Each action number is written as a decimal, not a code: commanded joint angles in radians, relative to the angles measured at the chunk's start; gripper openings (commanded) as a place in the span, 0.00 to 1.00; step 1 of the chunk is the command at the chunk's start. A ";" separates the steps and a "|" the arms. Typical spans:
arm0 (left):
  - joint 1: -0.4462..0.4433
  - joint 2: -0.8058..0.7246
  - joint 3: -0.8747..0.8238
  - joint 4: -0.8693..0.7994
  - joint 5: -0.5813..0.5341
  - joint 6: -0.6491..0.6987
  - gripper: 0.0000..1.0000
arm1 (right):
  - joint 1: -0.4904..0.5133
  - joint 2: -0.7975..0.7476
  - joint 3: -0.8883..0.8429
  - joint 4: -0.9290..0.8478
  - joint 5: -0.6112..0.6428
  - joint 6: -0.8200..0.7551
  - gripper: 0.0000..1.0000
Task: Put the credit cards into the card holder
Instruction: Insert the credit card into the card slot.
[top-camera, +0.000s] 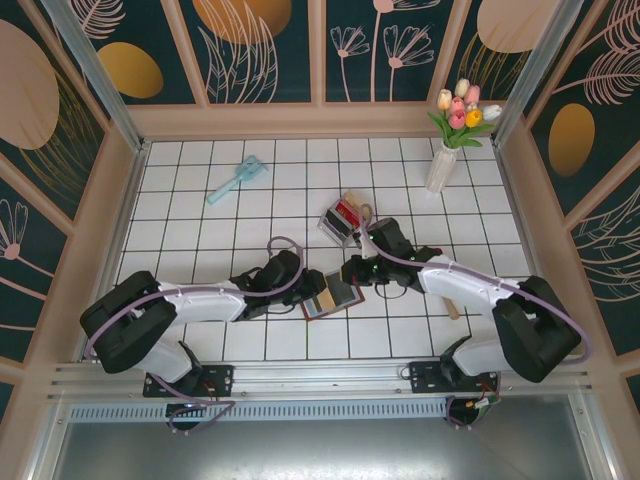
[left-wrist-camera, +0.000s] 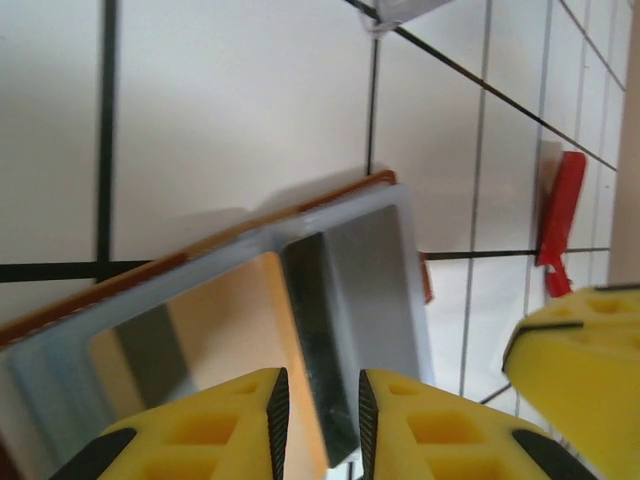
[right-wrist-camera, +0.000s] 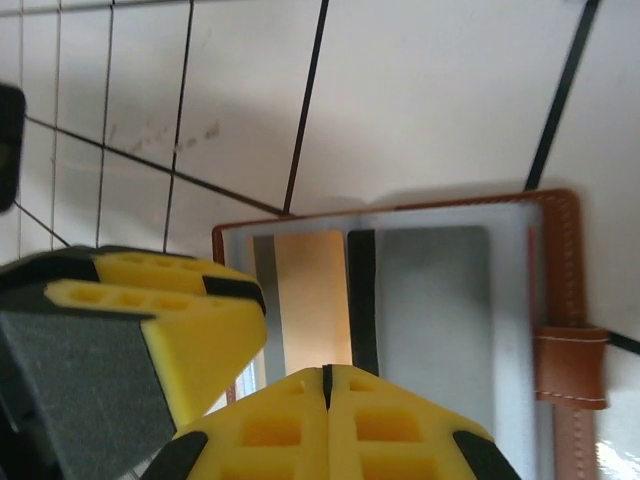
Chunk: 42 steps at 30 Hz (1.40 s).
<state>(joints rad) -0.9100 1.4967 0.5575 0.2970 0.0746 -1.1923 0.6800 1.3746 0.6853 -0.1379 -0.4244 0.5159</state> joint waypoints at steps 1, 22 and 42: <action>-0.001 0.002 -0.016 -0.054 -0.044 -0.025 0.26 | 0.053 0.048 0.054 0.016 0.011 0.016 0.00; 0.000 0.093 -0.051 -0.093 -0.068 -0.059 0.08 | 0.240 0.315 0.199 -0.239 0.475 0.018 0.00; 0.000 0.042 -0.006 -0.075 -0.040 0.024 0.14 | 0.228 0.171 0.277 -0.289 0.512 -0.066 0.04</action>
<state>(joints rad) -0.9100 1.5684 0.5407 0.3103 0.0311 -1.2129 0.9264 1.6444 0.9390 -0.3893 0.0639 0.4797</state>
